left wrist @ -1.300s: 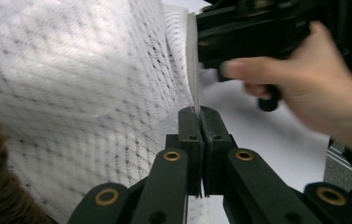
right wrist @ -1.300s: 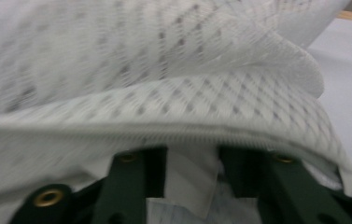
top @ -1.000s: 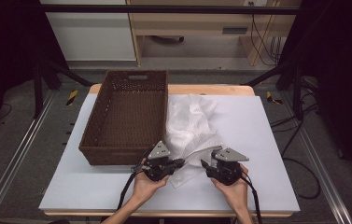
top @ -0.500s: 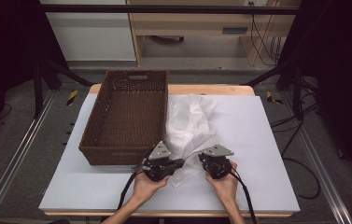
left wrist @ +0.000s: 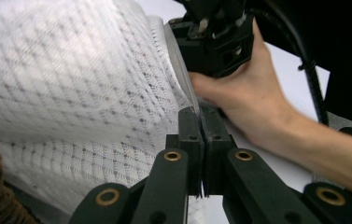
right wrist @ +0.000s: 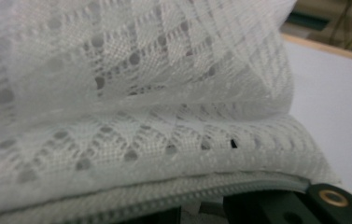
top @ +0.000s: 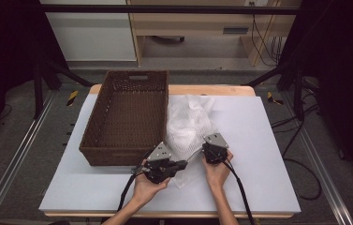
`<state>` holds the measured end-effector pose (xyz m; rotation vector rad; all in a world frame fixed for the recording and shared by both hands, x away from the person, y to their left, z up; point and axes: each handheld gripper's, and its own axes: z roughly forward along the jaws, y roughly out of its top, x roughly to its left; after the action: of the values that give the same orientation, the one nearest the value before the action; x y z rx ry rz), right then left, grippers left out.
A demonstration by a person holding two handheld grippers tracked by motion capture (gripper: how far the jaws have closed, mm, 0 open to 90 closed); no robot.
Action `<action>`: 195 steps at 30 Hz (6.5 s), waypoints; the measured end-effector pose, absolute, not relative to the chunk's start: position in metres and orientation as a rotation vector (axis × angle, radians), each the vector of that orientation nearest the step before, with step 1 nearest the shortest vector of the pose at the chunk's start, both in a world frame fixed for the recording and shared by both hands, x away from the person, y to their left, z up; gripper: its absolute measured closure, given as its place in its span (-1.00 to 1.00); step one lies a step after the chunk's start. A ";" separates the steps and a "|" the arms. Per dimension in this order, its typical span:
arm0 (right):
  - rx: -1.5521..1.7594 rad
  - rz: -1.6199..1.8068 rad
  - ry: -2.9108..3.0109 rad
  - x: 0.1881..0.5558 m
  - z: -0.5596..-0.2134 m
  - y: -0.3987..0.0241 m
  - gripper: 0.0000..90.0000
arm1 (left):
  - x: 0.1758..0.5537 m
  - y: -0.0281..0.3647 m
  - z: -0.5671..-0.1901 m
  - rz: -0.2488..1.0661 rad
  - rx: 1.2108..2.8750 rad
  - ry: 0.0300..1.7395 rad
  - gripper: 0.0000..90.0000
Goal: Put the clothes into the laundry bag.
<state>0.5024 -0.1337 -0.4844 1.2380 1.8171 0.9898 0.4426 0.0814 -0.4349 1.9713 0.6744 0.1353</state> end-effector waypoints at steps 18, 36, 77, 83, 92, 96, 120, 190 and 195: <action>1.268 1.108 2.162 0.455 -0.481 -0.179 0.04 | 0.449 0.077 -0.447 0.160 1.995 0.709 0.96; 1.171 1.253 2.157 0.461 -0.473 -0.152 0.97 | 0.452 0.080 -0.443 0.161 1.964 0.716 0.97; 1.371 1.043 2.090 0.484 -0.489 -0.159 0.16 | 0.452 0.080 -0.449 0.127 1.972 0.701 0.97; 1.371 1.015 2.076 0.494 -0.487 -0.148 0.48 | 0.453 0.078 -0.450 0.134 1.976 0.704 0.97; 1.312 1.064 2.016 0.489 -0.476 -0.144 0.95 | 0.453 0.081 -0.447 0.143 1.961 0.708 0.97; 1.300 1.134 2.005 0.491 -0.470 -0.142 0.95 | 0.452 0.082 -0.442 0.141 1.953 0.695 0.97; 1.281 1.066 2.071 0.488 -0.473 -0.158 0.41 | 0.452 0.078 -0.462 0.088 1.983 0.728 0.97; 1.455 1.018 2.062 0.433 -0.486 -0.254 0.47 | 0.418 0.100 -0.485 0.405 2.123 0.946 0.51; 1.440 1.054 2.118 0.430 -0.485 -0.246 0.85 | 0.424 0.109 -0.481 0.352 2.132 0.957 0.77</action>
<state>0.4300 -0.2458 -0.4849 1.4401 2.1182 1.0540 0.4239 0.1095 -0.4814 2.1318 0.9570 0.3515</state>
